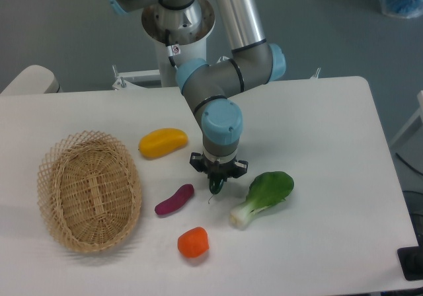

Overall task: Pick up the cucumber from the table
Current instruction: 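Lift the held cucumber and carry it past the bok choy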

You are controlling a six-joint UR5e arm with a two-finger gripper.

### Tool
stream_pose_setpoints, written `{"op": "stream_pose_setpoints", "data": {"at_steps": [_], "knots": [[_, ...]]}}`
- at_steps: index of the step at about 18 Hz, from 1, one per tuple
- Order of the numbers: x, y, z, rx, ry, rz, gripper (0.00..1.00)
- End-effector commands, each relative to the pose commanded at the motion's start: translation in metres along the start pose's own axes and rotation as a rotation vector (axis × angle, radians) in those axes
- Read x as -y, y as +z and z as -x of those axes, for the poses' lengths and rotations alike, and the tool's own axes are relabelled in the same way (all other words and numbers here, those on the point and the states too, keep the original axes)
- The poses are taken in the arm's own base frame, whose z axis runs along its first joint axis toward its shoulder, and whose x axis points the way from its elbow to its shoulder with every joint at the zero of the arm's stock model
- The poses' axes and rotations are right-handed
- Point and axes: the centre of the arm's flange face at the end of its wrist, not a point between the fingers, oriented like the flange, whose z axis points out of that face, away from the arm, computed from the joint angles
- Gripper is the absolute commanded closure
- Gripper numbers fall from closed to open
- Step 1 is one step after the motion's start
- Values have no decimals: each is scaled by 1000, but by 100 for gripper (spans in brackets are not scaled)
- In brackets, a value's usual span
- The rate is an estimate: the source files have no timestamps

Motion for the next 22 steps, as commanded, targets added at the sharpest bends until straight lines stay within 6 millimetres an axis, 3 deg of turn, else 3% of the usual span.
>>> {"op": "stream_pose_setpoints", "data": {"at_steps": [5, 7, 16, 20, 22], "knots": [[31, -41, 21, -9, -7, -107, 60], [45, -47, 30, -11, -6, -120, 62], [122, -45, 85, -4, 55, -130, 63], [142, -20, 100, -2, 208, -118, 63], [150, -19, 107, 11, 242, -121, 66]]}}
